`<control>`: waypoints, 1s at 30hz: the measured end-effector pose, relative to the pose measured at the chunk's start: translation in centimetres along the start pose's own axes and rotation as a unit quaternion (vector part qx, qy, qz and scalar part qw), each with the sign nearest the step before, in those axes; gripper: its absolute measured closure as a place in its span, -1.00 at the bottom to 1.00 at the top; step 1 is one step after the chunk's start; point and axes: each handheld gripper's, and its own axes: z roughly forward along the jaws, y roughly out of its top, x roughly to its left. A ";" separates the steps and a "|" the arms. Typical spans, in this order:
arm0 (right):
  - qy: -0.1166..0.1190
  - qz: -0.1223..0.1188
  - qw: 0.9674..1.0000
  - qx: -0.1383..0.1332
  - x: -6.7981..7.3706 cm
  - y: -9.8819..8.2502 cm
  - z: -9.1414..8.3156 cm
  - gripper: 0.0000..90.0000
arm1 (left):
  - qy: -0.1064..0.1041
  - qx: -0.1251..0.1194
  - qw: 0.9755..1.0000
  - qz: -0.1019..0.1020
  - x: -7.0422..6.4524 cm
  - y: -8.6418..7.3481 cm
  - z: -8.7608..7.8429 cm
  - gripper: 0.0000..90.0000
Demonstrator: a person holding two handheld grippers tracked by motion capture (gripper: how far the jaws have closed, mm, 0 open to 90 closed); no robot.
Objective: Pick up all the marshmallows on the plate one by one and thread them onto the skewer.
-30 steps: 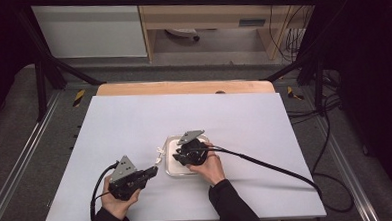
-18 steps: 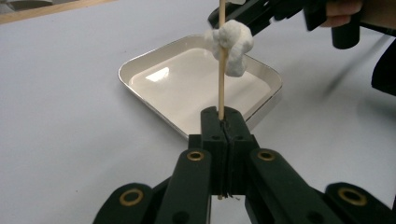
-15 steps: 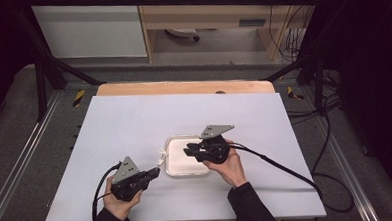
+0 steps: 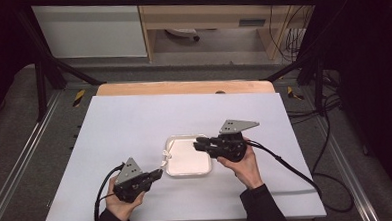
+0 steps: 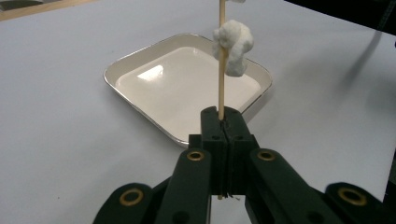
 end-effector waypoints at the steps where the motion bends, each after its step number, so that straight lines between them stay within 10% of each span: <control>1: 0.003 0.001 1.000 -0.005 0.0 0.1 -0.2 0.67 | -0.001 0.000 1.000 0.000 -0.1 0.0 0.0 0.97; 30: 0.075 0.041 0.996 -0.039 0.4 1.9 1.3 0.67 | -0.021 0.005 1.000 0.017 -1.3 0.2 0.7 0.97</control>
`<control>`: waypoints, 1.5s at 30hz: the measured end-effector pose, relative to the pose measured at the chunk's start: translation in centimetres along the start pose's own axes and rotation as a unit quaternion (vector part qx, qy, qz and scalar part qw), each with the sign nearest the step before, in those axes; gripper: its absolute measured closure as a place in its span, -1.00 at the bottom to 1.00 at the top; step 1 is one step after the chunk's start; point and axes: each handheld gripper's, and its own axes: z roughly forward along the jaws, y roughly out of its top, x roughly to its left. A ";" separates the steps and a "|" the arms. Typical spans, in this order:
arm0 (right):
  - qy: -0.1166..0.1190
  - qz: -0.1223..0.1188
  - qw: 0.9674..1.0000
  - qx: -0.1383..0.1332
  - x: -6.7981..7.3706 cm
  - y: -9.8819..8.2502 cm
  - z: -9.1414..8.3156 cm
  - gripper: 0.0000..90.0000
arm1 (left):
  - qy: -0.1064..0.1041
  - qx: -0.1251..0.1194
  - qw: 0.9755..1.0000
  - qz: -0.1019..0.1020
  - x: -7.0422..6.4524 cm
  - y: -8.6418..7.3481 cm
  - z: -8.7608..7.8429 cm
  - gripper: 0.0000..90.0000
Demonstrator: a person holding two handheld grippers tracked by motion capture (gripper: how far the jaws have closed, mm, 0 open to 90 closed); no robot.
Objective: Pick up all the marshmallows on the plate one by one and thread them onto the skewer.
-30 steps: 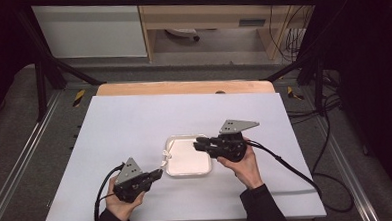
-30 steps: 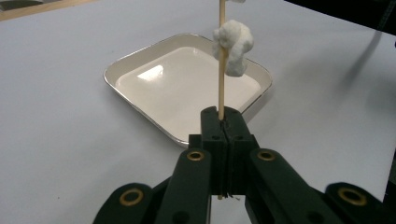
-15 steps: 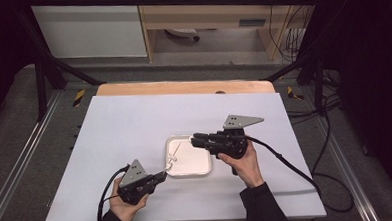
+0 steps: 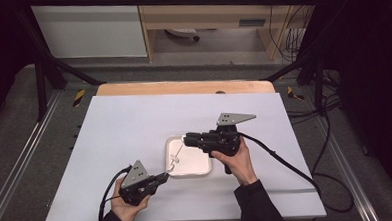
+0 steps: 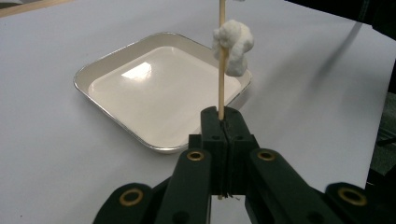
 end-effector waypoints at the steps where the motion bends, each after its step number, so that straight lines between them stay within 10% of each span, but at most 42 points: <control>1: 0.002 0.002 1.000 0.000 0.0 -0.1 0.1 0.67 | 0.000 0.000 1.000 0.000 0.0 0.0 0.0 0.97; 45: 0.032 0.010 0.999 0.040 0.3 -1.8 1.6 0.83 | 0.000 0.019 1.000 0.004 -0.2 -0.1 0.2 0.98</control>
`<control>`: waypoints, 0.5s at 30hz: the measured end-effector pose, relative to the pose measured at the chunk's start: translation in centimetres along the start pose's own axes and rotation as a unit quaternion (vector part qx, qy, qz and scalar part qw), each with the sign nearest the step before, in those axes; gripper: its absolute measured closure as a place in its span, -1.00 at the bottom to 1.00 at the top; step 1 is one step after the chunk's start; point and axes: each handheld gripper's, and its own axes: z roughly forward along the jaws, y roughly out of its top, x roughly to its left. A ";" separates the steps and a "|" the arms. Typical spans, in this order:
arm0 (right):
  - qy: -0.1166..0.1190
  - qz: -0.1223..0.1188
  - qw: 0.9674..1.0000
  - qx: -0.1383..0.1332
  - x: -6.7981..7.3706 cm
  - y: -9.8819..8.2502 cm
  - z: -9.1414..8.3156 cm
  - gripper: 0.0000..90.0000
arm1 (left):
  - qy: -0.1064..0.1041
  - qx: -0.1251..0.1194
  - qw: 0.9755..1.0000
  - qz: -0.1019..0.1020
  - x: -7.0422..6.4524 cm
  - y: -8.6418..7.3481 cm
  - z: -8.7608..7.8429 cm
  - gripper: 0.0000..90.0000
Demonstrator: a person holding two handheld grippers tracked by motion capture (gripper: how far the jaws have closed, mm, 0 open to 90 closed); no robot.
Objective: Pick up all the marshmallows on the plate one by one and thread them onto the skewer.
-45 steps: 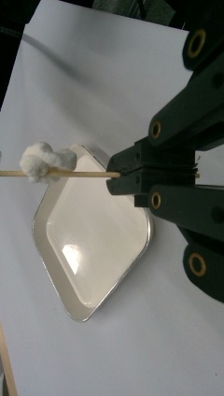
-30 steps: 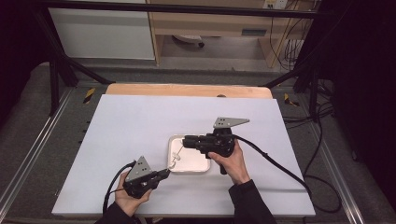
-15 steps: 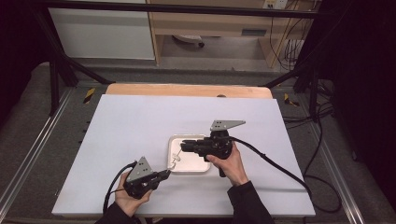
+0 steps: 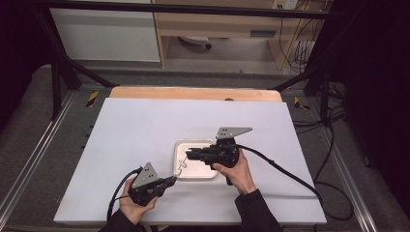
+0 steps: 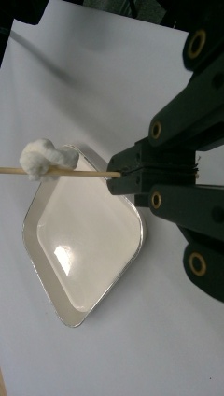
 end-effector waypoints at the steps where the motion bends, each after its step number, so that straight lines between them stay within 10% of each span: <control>1: 0.001 -0.001 1.000 0.000 0.0 0.0 0.0 0.83 | 0.000 0.000 1.000 0.000 0.0 0.0 0.0 0.98; 15: 0.004 -0.008 1.000 0.000 0.2 -0.4 0.2 0.86 | 0.006 0.002 1.000 -0.001 -0.2 0.0 0.0 0.98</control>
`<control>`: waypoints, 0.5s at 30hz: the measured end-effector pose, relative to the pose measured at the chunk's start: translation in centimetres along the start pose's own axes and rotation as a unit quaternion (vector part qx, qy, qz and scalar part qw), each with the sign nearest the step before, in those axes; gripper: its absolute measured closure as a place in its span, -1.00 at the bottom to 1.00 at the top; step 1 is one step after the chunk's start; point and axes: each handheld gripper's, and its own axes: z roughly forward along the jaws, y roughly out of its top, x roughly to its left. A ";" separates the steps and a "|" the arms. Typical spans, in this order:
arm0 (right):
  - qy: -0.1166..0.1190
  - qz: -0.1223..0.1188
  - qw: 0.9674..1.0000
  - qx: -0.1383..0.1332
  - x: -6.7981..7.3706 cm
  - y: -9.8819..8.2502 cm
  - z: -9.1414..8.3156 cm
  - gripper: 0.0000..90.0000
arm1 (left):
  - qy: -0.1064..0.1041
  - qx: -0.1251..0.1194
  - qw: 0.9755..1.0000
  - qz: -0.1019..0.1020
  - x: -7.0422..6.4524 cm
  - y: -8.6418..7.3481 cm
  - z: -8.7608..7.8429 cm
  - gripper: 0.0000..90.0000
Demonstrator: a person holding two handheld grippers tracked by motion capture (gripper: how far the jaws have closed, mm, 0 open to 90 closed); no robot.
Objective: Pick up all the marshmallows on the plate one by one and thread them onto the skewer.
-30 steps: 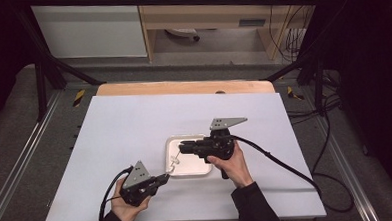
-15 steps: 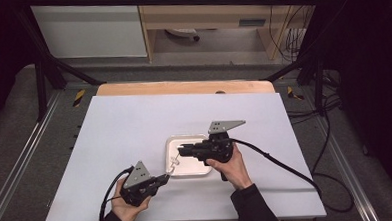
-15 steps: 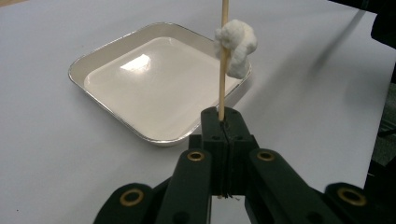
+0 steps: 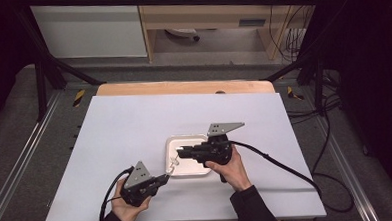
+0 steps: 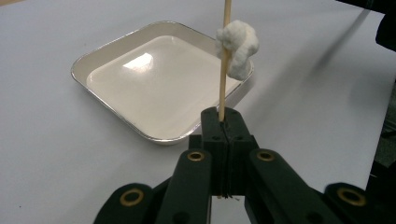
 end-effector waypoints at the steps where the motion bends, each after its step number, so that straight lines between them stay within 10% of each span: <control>1: 0.001 0.001 1.000 0.000 0.0 0.0 0.0 0.86 | -0.001 0.000 1.000 -0.001 0.0 0.0 0.0 0.98; 15: 0.008 0.009 1.000 -0.005 -0.2 -0.7 0.2 0.87 | 0.000 0.002 1.000 0.001 -0.1 0.0 0.1 0.98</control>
